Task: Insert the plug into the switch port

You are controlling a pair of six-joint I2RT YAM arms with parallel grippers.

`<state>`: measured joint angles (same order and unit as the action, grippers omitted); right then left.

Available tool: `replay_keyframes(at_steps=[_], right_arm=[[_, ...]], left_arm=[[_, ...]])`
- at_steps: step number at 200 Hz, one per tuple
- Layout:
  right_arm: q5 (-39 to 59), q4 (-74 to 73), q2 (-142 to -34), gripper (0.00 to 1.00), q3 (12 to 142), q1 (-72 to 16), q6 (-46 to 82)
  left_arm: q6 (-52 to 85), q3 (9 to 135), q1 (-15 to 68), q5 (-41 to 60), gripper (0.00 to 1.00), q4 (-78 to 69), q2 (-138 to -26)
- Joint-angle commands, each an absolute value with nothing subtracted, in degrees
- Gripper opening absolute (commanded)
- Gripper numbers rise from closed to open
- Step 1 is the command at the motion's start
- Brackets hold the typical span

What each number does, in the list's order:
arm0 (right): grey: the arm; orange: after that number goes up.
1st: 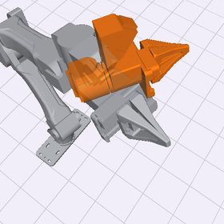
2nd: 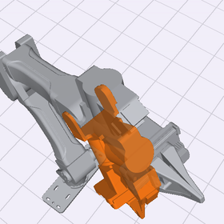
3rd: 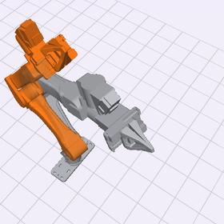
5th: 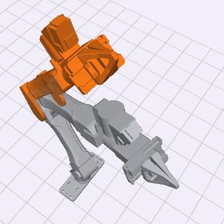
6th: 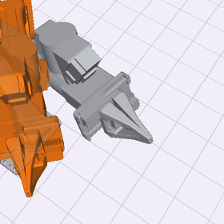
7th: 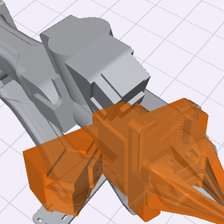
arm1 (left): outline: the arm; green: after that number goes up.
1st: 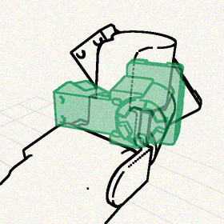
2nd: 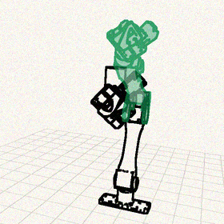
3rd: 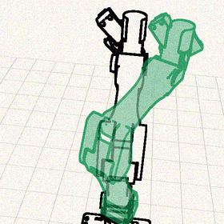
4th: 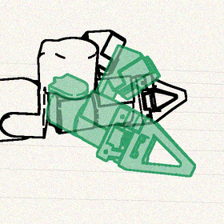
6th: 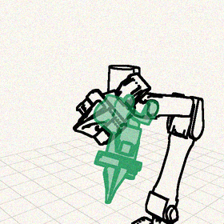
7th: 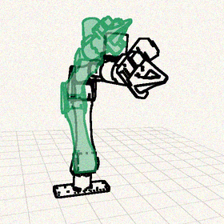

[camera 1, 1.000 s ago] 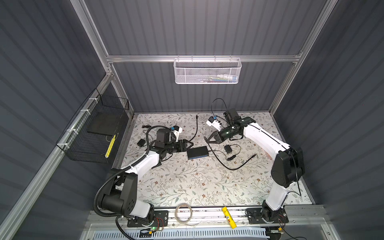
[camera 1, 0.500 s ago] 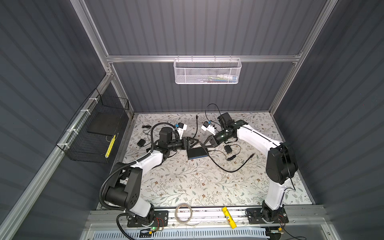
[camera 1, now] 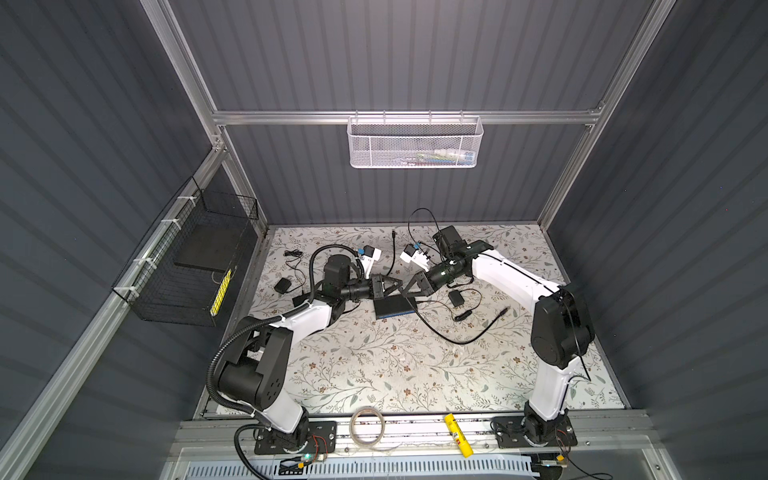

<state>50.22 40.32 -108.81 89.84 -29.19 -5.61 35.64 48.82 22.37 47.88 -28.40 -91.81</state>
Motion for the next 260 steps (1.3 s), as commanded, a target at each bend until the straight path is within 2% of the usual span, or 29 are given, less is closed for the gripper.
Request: replay_keyframes(at_steps=[1,34,60,66,78,112,133,176,203,260], right_arm=[[51.94,41.16,-109.78,0.00,91.76,-29.59,-6.72],[51.51,41.14,-109.79,0.00,91.99,-29.79,-6.60],[49.98,40.63,-109.63,0.04,92.14,-29.79,-5.98],[49.57,40.35,-109.52,0.05,92.17,-29.79,-5.70],[46.92,39.67,-109.02,0.15,92.02,-29.77,-4.81],[34.72,34.39,-103.27,0.15,86.61,-29.92,-3.28],[24.41,30.35,-99.12,0.22,80.81,-31.29,-4.70],[15.72,19.86,-97.57,0.38,72.38,-35.63,-4.03],[13.91,15.50,-100.07,0.42,71.95,-38.11,-2.39],[14.89,13.95,-104.88,0.42,76.12,-40.43,-0.42]], left_arm=[[36.32,50.47,22.58,49.79,0.23,-31.36,-92.74],[37.79,49.88,22.59,50.61,0.12,-33.83,-93.33],[38.32,49.36,22.59,50.82,0.00,-34.39,-93.12],[38.28,49.31,22.59,50.88,0.00,-34.34,-93.01],[38.23,49.31,22.59,50.73,0.00,-33.92,-92.77],[37.00,49.54,22.59,47.95,0.00,-29.88,-91.98],[36.47,50.25,22.59,44.07,0.00,-25.52,-92.75],[39.22,49.66,22.67,40.31,0.00,-23.81,-94.49],[37.74,50.62,22.68,39.09,0.00,-19.07,-94.13],[37.48,49.96,22.68,40.09,0.00,-18.24,-94.26]])
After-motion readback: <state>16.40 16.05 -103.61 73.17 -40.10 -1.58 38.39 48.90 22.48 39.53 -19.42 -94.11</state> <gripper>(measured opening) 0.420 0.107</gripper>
